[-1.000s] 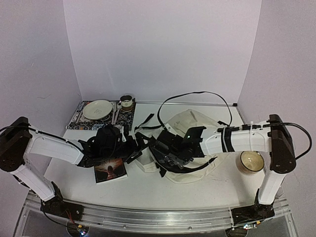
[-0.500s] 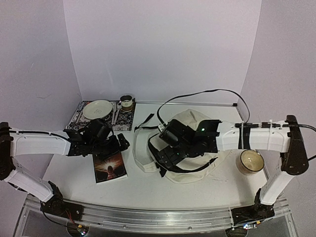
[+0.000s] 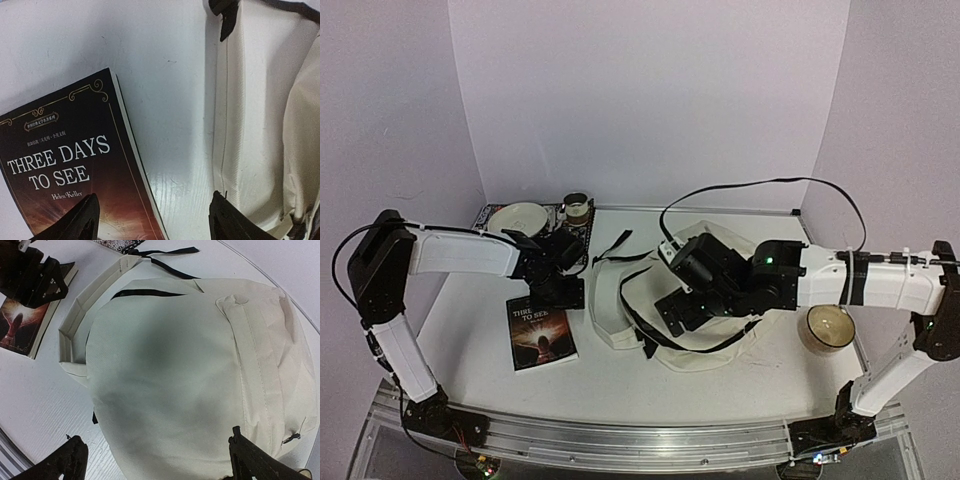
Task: Pack the student bag
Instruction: Adjust the student bag in the largest pocket of the bag, then move the book to the center of the board.
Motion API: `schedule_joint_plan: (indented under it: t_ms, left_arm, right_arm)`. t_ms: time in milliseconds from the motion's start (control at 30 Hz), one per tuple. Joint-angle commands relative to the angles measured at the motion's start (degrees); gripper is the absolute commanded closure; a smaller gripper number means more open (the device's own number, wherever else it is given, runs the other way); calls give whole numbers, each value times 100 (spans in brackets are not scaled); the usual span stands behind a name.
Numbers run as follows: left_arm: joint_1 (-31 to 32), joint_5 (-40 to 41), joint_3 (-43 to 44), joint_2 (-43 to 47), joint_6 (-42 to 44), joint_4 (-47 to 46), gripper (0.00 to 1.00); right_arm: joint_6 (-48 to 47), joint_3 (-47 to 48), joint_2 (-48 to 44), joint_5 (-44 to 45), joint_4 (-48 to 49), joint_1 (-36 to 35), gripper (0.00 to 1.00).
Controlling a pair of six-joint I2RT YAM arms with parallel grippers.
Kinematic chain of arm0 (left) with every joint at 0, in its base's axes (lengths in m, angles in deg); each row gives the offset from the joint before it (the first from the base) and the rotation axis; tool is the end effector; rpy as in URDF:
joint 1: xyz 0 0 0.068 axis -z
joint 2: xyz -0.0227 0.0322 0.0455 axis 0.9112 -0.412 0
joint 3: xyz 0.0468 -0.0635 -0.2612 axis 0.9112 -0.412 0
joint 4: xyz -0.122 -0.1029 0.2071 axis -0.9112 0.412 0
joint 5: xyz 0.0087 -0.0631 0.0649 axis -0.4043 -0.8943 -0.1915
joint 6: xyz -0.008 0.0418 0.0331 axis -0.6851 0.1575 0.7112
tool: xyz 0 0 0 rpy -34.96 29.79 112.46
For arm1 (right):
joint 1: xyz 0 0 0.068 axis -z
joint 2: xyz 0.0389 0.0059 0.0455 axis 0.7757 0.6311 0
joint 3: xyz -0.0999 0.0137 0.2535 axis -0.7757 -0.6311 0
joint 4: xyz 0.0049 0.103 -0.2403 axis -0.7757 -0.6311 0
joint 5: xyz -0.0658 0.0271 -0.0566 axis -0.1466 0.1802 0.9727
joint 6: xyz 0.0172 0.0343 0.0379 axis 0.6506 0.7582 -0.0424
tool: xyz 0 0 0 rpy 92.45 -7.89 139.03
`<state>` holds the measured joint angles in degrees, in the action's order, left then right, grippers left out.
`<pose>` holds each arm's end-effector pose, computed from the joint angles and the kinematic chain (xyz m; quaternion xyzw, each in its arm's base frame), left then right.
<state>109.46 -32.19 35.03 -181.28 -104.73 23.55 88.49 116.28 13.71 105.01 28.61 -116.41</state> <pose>0.2493 -0.2293 0.1801 -0.0196 0.9780 -0.0568 0.1998 0.1574 0.3088 0.2931 -0.2449 0.8374 0.1581 0.4623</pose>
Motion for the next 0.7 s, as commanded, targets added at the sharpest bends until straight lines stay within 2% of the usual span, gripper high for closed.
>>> schedule_joint_plan:
  t_ms: [0,300,467,667]
  left_arm:
    - [-26,255,592,-472,395,765,30]
    - [-18,321,1041,-1238,496,1222,38]
    - [-5,206,1003,-1546,532,1301,48]
    - [93,36,833,-1674,543,1394,76]
  right_arm:
    - [134,-163,-272,232,-58,6,2]
    - [220,-259,-357,287,-36,2,2]
    - [262,-274,-383,242,-17,5,2]
    - [243,-273,-380,77,79,6,2]
